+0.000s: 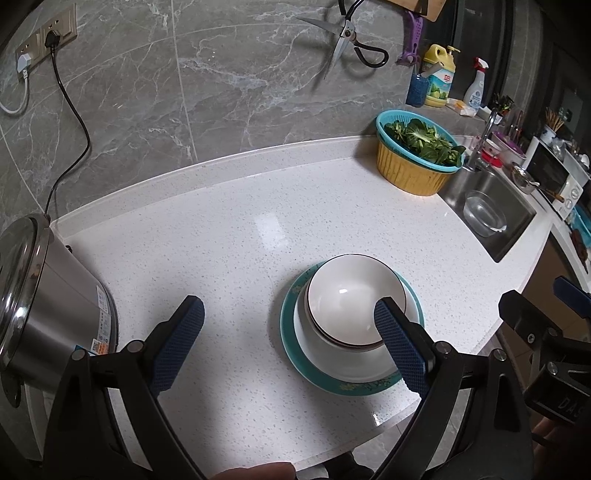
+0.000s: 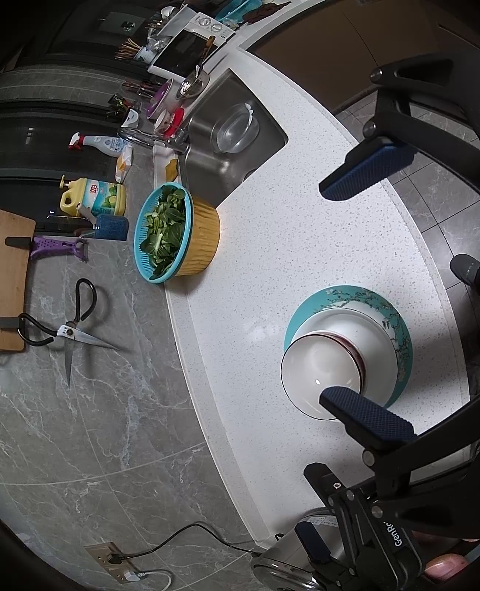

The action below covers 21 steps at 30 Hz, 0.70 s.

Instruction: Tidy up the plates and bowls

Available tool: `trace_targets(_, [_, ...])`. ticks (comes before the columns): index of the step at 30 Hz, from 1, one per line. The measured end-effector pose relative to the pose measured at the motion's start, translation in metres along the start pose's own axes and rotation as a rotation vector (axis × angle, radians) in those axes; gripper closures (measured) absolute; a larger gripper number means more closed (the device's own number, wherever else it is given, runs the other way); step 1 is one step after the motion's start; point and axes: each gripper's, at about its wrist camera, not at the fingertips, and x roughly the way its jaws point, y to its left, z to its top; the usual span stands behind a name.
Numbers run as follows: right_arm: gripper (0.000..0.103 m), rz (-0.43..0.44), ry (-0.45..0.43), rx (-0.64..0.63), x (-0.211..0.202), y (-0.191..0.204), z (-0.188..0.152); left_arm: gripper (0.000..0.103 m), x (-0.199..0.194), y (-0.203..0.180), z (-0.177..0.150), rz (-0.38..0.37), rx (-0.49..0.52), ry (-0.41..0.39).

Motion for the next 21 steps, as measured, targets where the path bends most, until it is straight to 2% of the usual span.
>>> trace_targets(21, [0.0, 0.002, 0.003, -0.004, 0.002, -0.0003, -0.0006, 0.009, 0.0019, 0.0006, 0.0004, -0.002, 0.005, 0.003])
